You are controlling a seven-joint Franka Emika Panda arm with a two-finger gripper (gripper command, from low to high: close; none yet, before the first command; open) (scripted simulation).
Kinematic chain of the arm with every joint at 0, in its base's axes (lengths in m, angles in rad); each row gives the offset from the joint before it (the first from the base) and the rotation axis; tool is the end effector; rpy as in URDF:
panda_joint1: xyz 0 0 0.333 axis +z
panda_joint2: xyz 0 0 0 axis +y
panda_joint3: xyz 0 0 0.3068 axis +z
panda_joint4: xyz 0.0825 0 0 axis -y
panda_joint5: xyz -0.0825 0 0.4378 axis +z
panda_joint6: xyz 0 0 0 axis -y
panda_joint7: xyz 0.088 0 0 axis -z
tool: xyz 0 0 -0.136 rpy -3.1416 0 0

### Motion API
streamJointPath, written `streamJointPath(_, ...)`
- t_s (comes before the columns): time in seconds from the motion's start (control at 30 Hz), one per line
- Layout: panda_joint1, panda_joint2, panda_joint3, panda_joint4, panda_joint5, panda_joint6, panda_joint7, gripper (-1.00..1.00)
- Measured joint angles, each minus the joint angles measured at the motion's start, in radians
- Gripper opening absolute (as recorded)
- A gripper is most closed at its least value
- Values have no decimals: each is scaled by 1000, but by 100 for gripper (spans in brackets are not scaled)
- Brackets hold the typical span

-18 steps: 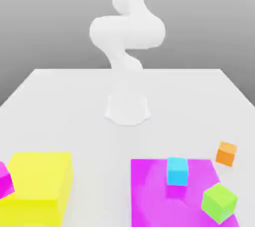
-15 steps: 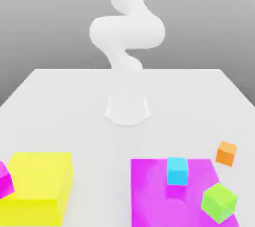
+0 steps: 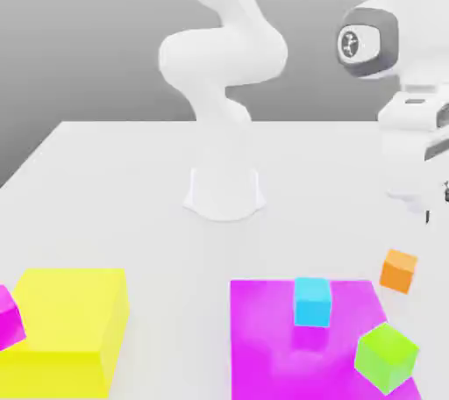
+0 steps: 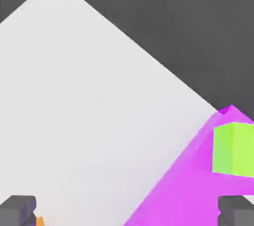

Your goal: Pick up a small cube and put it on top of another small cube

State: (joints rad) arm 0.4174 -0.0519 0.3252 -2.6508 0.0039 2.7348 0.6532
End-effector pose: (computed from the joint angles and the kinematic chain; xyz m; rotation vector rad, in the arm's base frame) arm 0.3469 0.3148 0.1873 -3.0597 -0.1326 -0.1711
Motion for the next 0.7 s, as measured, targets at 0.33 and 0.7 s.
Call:
streamJointPath(0.33, 235, 371, -174, -23, -295, 248, 189, -100)
streamJointPath(0.7, 180, 261, -96, -48, -198, 164, 116, -100)
